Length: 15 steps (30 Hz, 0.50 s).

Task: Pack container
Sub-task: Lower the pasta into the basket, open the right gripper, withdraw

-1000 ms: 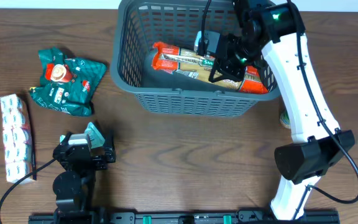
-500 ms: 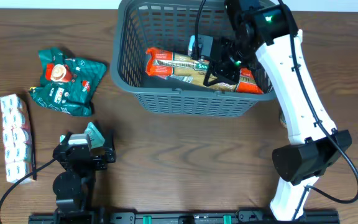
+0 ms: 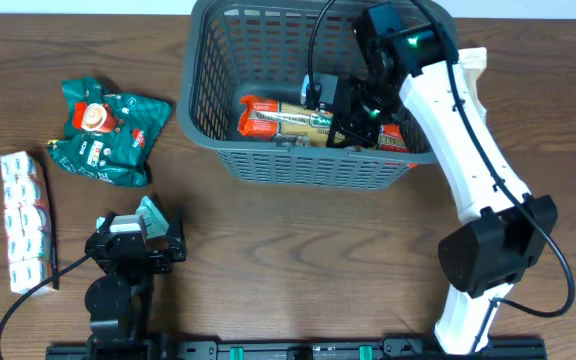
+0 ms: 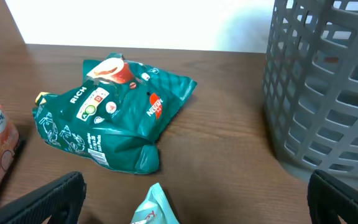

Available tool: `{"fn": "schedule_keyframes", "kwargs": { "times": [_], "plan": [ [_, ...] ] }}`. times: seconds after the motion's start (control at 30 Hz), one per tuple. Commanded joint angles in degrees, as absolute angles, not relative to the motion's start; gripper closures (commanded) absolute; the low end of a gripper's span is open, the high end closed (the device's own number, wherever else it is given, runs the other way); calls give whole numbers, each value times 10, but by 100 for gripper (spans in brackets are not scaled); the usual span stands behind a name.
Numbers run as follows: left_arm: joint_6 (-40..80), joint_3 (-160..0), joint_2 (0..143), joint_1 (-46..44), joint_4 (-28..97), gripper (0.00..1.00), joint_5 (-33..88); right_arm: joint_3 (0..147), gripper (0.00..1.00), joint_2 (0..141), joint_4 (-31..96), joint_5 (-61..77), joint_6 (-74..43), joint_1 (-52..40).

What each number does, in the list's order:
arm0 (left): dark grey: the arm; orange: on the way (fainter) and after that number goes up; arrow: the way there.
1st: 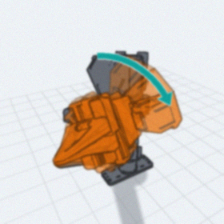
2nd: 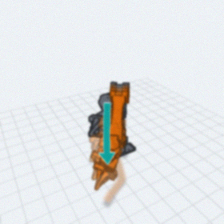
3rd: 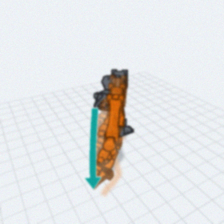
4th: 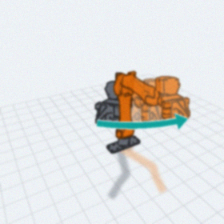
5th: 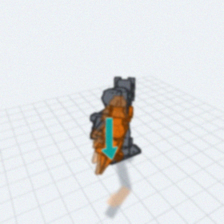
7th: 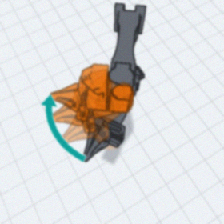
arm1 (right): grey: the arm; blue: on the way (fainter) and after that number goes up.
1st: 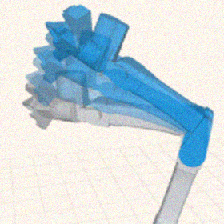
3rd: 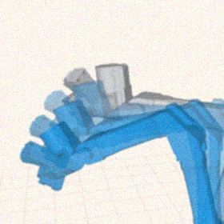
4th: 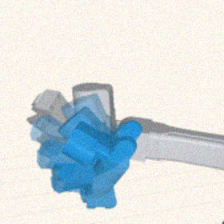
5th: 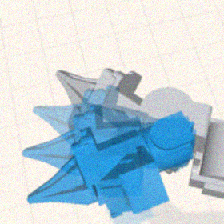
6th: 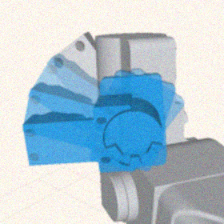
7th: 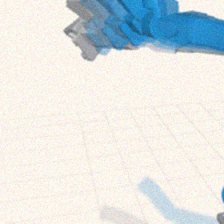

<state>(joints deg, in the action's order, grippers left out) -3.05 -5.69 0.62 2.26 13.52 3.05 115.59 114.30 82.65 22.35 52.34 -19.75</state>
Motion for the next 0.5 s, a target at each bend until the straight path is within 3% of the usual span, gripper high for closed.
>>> {"fn": "schedule_keyframes", "kwargs": {
  "times": [0.0, 0.03, 0.1, 0.47],
  "plan": [
    [-36, -43, 2, 25, 140, 1, 37, 1164, 30, 1129, 818, 255, 495, -201],
    [-36, -43, 2, 25, 140, 2, 37, 1164, 18, 1129, 818, 253, 493, -201],
    [-36, -43, 2, 25, 140, 1, 37, 1164, 9, 1129, 817, 253, 493, -200],
    [-36, -43, 2, 25, 140, 1, 37, 1185, 2, 1128, 761, 253, 411, -176]
  ]
}}
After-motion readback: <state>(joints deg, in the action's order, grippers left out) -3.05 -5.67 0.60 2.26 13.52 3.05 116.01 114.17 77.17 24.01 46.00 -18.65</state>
